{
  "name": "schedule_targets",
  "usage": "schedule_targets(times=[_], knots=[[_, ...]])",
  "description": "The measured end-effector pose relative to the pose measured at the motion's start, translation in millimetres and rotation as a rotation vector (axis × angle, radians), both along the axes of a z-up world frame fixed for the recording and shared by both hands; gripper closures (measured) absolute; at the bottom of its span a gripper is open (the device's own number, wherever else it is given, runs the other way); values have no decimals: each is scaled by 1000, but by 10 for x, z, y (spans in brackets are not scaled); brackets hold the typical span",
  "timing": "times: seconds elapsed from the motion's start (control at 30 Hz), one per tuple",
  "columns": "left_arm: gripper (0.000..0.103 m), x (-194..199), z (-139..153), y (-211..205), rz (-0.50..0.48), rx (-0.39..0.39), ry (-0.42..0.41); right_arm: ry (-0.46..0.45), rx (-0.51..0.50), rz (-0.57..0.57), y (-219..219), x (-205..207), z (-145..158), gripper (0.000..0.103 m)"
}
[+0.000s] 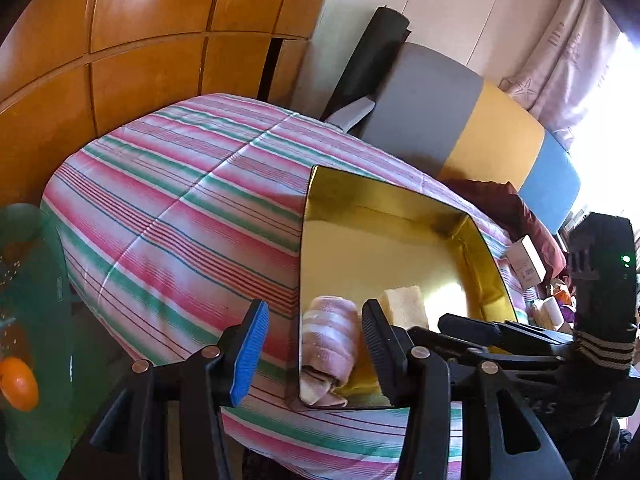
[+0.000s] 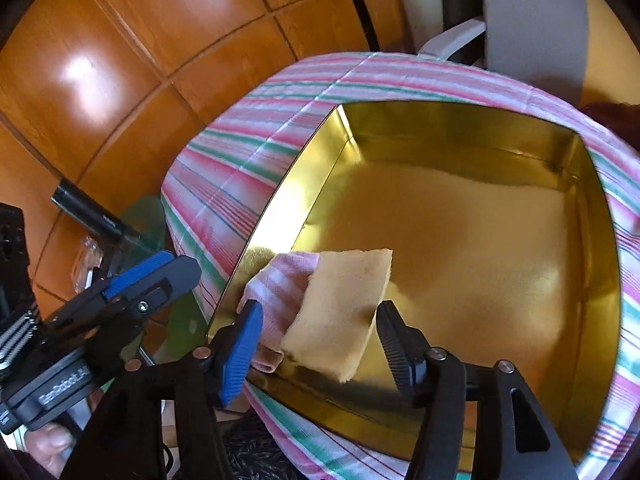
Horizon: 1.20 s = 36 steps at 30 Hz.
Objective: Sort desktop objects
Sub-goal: 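Release the sock into the tray with the left gripper while the right gripper drops the sponge there, then grasp the cracker packet with the right gripper while the left gripper grasps another yellow sponge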
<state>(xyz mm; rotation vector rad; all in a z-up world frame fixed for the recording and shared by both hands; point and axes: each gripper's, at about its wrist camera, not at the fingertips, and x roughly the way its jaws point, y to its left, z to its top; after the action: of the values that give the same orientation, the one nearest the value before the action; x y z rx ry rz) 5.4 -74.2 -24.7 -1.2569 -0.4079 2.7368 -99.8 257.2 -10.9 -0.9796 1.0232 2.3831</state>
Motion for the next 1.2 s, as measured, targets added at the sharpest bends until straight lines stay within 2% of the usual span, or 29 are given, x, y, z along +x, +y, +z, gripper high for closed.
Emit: schedule_targets(times=[0.17,0.3,0.43,0.6,0.87,1.07,1.2], knots=[[53,5,57,101,-26,-21,15,36,52,-59,-22,251,126,41],[52,20,97,255,-73,-30,23,23,106,-119,-56,585,224,41],[51,24,137,509,-150,-72,30,2,136,-168,-58,904,265,41],[51,43,225,839,-278,-49,46,-30,145,-259,-12,1358,249,41],[51,68,346,1442,-478,-35,54,-81,92,-471,121,2361,152,38],[51,121,341,2073,-663,-30,35,-132,45,-673,149,3385,157,38],[51,182,270,2524,-781,0,-16,-263,-18,-803,173,4067,-17,39]])
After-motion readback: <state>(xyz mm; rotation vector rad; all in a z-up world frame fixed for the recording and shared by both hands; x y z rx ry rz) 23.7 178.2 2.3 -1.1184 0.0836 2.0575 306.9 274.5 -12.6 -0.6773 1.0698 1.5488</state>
